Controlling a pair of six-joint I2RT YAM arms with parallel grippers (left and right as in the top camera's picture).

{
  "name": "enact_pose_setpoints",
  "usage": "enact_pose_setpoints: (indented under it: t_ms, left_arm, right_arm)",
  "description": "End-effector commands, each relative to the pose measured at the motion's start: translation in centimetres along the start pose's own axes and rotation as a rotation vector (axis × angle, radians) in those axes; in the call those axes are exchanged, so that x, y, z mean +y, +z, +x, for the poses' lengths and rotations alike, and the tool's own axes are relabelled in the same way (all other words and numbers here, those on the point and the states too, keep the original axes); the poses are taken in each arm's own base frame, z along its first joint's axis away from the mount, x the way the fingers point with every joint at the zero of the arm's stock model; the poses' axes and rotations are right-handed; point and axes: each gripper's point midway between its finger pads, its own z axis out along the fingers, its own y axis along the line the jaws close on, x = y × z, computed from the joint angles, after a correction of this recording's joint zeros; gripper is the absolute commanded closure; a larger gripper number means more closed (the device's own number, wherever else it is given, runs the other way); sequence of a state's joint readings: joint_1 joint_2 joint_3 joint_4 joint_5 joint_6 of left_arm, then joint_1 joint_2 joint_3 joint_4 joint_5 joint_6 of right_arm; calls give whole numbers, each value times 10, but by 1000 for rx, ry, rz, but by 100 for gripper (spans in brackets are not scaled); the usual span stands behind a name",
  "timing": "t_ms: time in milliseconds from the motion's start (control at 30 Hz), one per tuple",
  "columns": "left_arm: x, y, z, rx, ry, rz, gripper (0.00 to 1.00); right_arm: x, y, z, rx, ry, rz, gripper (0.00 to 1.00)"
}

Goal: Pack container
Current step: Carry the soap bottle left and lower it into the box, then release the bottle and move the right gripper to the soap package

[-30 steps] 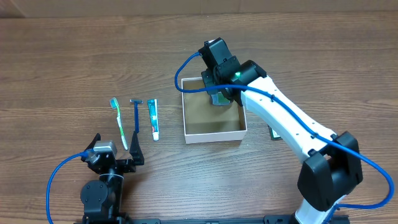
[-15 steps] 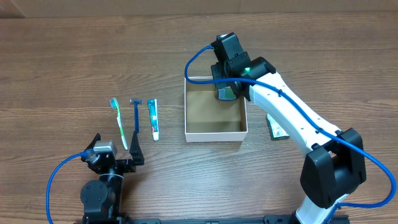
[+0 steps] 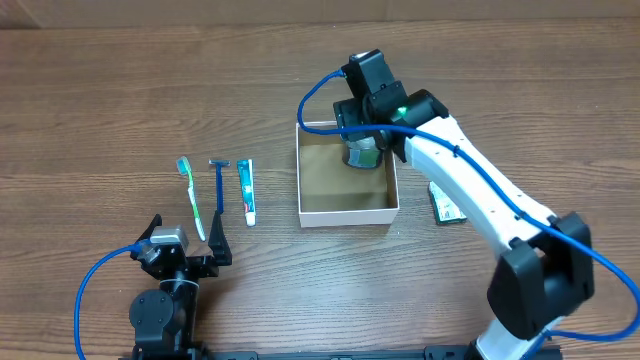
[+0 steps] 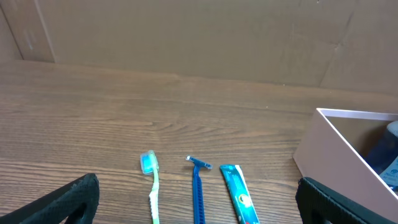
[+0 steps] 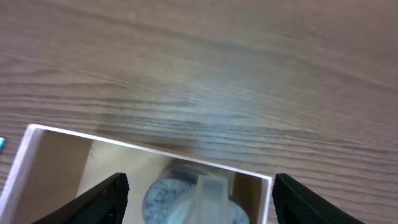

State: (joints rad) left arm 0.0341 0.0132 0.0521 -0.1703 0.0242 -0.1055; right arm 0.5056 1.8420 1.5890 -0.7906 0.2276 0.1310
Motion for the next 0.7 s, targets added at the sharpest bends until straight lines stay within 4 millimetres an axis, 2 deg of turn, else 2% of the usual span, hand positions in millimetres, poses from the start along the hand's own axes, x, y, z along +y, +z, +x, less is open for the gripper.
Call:
enact_pose_setpoints:
  t_ms: [0,67,133,233,333,433,667]
  left_arm:
    - [0,0,0,-5,-18,-1,0]
    - [0,0,0,-5,-17,-1,0]
    - [0,0,0,-6,-18,-1,0]
    - [0,0,0,-5,-17,-1,0]
    - [0,0,0,-5,-17,-1,0]
    - [0,0,0,-5,-17,-1,0]
    - [0,0,0,-6,-17,-1,0]
  right_arm:
    - [-30,-85,-42,-181,56,61,23]
    - [-57,-114,-36,-185,86,104,21]
    - [-89,-140,-21,-165,185,137,20]
    - [-126,-154,8,-77,257,161,20]
    - [-150,-145,35,28,322,166,20]
    - [-165,-123,66,121,360,177,20]
    - [-161,-55,133,239,355,189,22]
